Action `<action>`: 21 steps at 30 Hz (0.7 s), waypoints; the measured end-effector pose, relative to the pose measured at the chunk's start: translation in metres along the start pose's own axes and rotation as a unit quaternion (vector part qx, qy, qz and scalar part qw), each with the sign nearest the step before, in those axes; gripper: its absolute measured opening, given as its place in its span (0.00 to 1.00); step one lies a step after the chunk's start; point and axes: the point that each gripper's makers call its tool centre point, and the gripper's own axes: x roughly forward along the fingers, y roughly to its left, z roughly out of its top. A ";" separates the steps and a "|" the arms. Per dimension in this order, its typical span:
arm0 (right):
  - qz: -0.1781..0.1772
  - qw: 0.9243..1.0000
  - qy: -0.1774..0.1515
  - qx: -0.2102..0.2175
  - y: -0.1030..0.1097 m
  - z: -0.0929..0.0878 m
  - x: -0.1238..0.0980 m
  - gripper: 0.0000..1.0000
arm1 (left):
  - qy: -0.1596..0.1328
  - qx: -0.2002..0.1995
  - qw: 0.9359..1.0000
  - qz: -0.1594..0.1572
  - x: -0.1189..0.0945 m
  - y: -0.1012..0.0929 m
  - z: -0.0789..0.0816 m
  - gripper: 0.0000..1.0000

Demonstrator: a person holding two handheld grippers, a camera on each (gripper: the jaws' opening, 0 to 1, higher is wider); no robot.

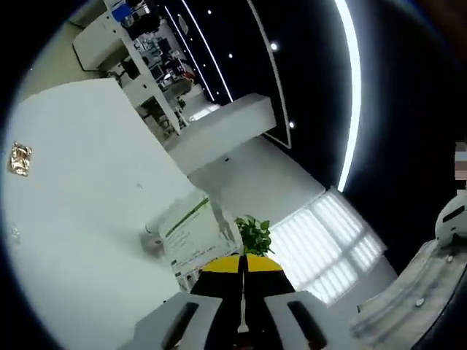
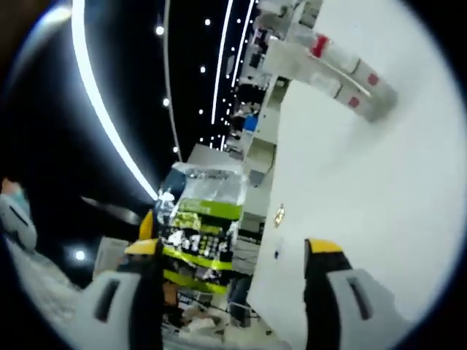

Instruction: Arrange the skincare products in the storage area until every visible bottle or jar stands upright without overlapping.

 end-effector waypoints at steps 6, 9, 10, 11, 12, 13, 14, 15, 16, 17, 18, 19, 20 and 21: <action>0.056 0.997 -0.002 0.058 0.019 -0.004 0.002 0.57 | 0.008 -0.017 0.999 -0.029 0.003 -0.008 -0.004 0.00; 0.074 0.997 -0.010 0.033 0.027 0.002 -0.001 0.22 | 0.012 -0.013 1.000 -0.018 0.001 -0.002 -0.006 0.00; 0.078 0.996 -0.013 0.030 0.028 0.004 -0.002 0.16 | 0.014 -0.011 1.000 -0.014 0.001 0.000 -0.007 0.00; 0.062 0.998 -0.016 0.026 0.024 0.007 -0.002 0.17 | 0.012 -0.017 1.000 -0.004 -0.003 0.006 -0.008 0.00; 0.060 0.998 -0.018 0.007 0.023 0.009 -0.003 0.15 | 0.014 -0.018 1.000 0.004 -0.005 0.009 -0.009 0.00; 0.053 0.999 -0.014 -0.001 0.020 0.009 -0.005 0.11 | 0.013 -0.011 1.000 0.009 -0.007 0.011 -0.009 0.00; 0.044 0.999 -0.007 0.000 0.016 0.008 -0.007 0.05 | 0.012 -0.010 1.000 0.015 -0.011 0.014 -0.007 0.00; 0.052 0.999 0.001 -0.005 0.018 0.007 -0.010 0.01 | 0.014 -0.010 1.000 0.019 -0.013 0.016 -0.007 0.00; 0.048 0.999 -0.003 -0.003 0.018 0.008 -0.010 0.01 | 0.023 -0.005 0.999 0.029 -0.015 0.020 -0.009 0.00; 0.045 0.999 -0.005 -0.018 0.018 0.009 -0.012 0.01 | 0.029 0.008 0.999 0.043 -0.018 0.026 -0.011 0.00; 0.043 0.998 -0.010 -0.037 0.019 0.010 -0.013 0.00 | 0.033 0.009 0.998 0.046 -0.019 0.027 -0.012 0.00; 0.045 0.998 -0.012 -0.044 0.019 0.012 -0.016 0.00 | 0.039 0.022 0.997 0.055 -0.021 0.031 -0.013 0.00; 0.046 0.998 -0.013 -0.043 0.020 0.013 -0.016 0.00 | 0.039 0.029 0.997 0.059 -0.022 0.033 -0.013 0.00; 0.047 0.997 -0.017 -0.056 0.023 0.015 -0.016 0.00 | 0.039 0.025 0.997 0.060 -0.022 0.033 -0.013 0.00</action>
